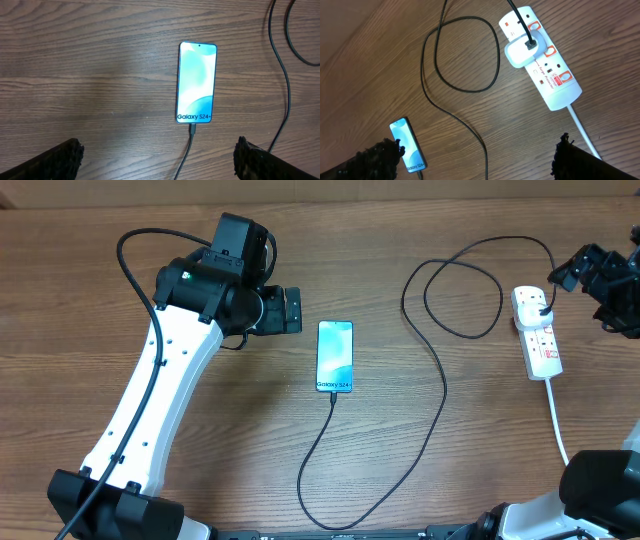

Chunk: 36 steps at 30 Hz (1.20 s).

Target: Plug charger to phone and switch on socket

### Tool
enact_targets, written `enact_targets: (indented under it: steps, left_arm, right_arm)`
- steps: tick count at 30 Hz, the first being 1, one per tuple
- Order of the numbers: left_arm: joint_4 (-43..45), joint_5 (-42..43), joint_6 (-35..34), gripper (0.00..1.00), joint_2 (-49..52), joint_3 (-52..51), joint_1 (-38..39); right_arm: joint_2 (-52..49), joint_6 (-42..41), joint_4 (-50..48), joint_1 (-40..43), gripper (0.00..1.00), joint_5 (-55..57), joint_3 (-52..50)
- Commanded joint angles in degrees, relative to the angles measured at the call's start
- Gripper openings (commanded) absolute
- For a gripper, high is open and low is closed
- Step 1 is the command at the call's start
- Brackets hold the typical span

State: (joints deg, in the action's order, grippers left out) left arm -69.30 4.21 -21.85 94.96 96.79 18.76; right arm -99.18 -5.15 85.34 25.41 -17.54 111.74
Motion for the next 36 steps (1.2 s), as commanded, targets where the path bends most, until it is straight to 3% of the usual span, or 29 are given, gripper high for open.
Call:
enact_targets:
  steps: [1,28,32,36]
  left_arm:
    - [-0.1,-0.6,1.3,0.99,0.3,0.2,0.0]
    - [-0.5,-3.3,1.3,1.0,-0.6,-0.5,0.0]
    - [1.7,-4.9,1.3,0.99,-3.9,-3.2,0.0]
    - [7.8,-7.7,1.3,0.99,-12.6,-13.3,0.0]
  right_arm:
    - [0.1,0.0,-0.2,-0.1,1.0,0.4,0.7]
    - [0.1,0.0,-0.1,-0.1,1.0,0.4,0.7]
    - [0.1,0.0,-0.2,-0.1,1.0,0.4,0.7]
    - [0.1,0.0,-0.1,-0.1,1.0,0.4,0.7]
